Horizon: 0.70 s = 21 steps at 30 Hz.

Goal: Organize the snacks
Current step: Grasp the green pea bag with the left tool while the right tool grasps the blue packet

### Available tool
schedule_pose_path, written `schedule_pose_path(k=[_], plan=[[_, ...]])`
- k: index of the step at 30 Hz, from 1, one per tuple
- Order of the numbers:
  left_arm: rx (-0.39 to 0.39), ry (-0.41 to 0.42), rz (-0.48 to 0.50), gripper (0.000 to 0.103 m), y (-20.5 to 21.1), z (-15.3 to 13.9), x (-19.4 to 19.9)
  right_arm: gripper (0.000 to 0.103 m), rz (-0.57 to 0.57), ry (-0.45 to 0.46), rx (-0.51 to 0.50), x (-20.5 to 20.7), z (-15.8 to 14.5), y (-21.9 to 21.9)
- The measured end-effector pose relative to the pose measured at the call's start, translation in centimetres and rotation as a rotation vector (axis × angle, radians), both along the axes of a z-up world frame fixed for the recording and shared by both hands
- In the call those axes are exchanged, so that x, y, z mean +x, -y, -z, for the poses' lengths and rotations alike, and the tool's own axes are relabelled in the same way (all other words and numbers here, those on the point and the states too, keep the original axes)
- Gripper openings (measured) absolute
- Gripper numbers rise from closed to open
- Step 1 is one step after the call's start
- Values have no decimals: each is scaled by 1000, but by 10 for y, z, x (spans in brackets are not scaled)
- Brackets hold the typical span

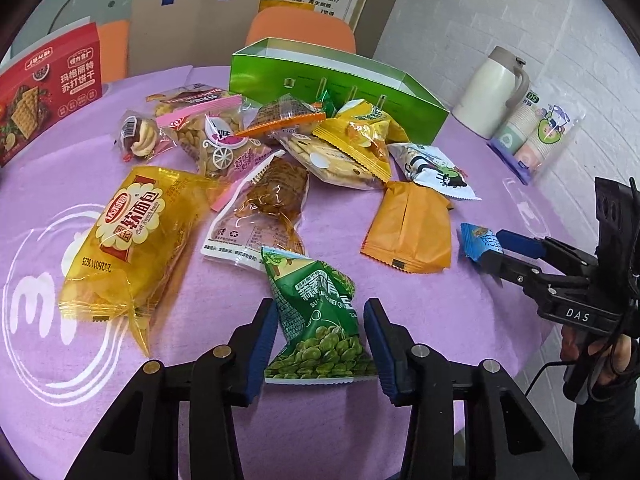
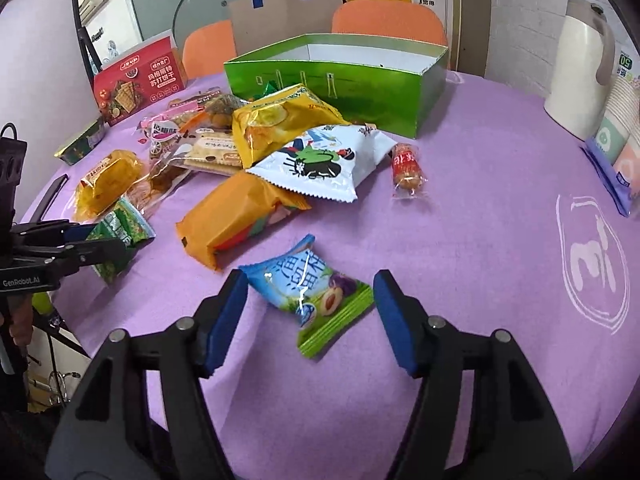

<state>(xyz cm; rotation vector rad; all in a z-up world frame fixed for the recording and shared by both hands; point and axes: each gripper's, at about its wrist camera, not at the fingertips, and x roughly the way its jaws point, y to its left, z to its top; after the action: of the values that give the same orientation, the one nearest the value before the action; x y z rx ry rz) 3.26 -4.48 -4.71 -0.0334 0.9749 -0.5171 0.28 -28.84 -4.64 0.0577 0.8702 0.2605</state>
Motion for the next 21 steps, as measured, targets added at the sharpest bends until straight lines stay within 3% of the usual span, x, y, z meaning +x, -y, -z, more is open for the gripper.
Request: schedule_pose_path(k=[4, 13, 15, 17, 21], plan=[[1, 1, 8, 44, 0, 0, -2, 66, -7, 10, 18, -8, -1, -4], [-4, -5, 2, 44, -2, 0, -2, 66, -52, 74, -134, 3, 1, -25], [-8, 0, -3, 44, -3, 0, 0, 49, -51, 76, -153, 2, 3, -28], [-11, 9, -13, 44, -2, 1, 0, 46, -32, 86, -159, 1, 4, -30], [-33, 9, -27, 32, 2, 0, -1, 45, -20, 77, -79, -2, -1, -29]])
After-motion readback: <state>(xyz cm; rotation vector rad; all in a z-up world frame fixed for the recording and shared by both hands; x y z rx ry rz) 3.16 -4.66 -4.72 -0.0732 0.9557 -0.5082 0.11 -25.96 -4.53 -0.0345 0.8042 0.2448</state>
